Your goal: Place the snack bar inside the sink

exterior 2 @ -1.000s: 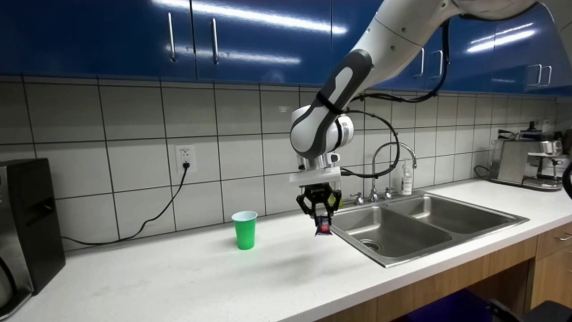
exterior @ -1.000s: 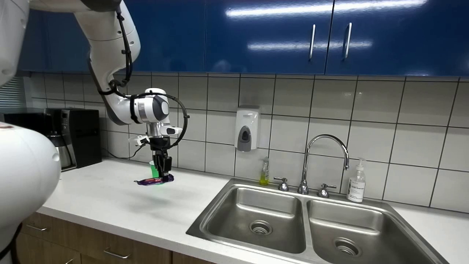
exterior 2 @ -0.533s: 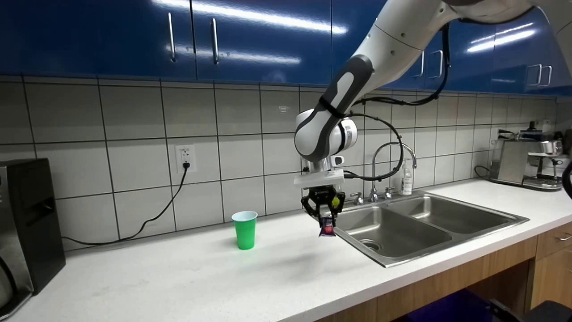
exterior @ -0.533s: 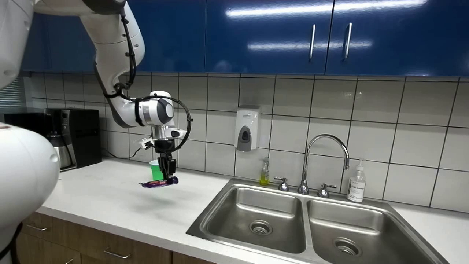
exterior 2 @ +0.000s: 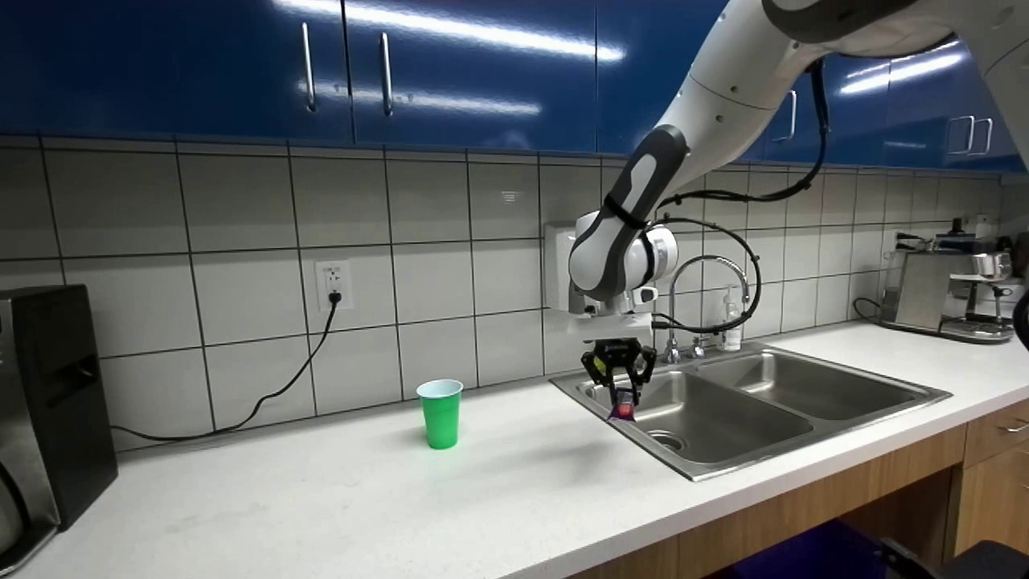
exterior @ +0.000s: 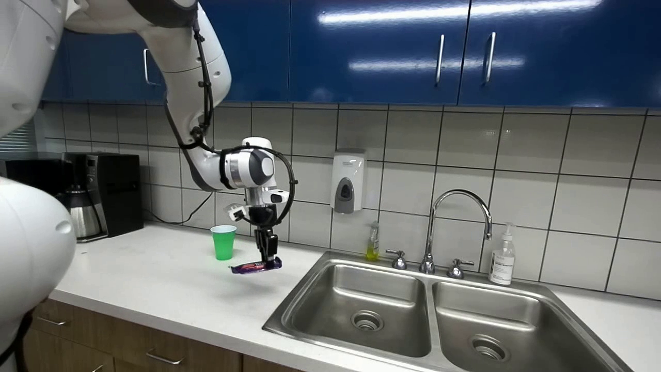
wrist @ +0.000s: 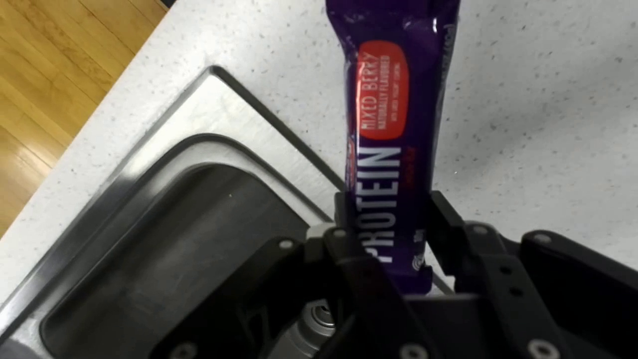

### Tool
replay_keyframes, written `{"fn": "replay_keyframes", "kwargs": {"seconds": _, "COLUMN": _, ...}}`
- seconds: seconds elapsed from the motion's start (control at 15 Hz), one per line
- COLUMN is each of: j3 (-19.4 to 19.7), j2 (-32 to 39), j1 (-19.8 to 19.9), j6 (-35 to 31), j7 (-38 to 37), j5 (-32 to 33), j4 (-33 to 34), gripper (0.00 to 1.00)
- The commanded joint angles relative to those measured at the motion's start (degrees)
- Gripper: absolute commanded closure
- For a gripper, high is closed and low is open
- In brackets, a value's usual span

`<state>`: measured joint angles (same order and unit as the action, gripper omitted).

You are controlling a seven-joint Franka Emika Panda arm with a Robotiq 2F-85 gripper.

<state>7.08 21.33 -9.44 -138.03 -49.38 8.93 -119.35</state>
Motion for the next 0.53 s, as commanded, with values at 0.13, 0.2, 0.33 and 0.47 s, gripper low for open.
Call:
{"fn": "replay_keyframes", "kwargs": {"seconds": 0.13, "j3": 2.18, "j2": 4.45, "j1": 4.31, "j6": -4.12, "j7": 0.05, "j5": -1.69, "j4": 1.25, "gripper": 0.86}}
{"fn": "replay_keyframes", "kwargs": {"seconds": 0.2, "j3": 2.74, "j2": 5.49, "j1": 5.01, "j6": -4.69, "j7": 0.2, "j5": -2.11, "j4": 1.85, "gripper": 0.86}}
{"fn": "replay_keyframes", "kwargs": {"seconds": 0.33, "j3": 3.6, "j2": 7.57, "j1": 6.26, "j6": -5.54, "j7": 0.69, "j5": -2.97, "j4": 3.15, "gripper": 0.86}}
{"fn": "replay_keyframes", "kwargs": {"seconds": 0.47, "j3": 4.28, "j2": 10.03, "j1": 7.37, "j6": -6.0, "j7": 0.85, "j5": -4.05, "j4": 5.25, "gripper": 0.86}}
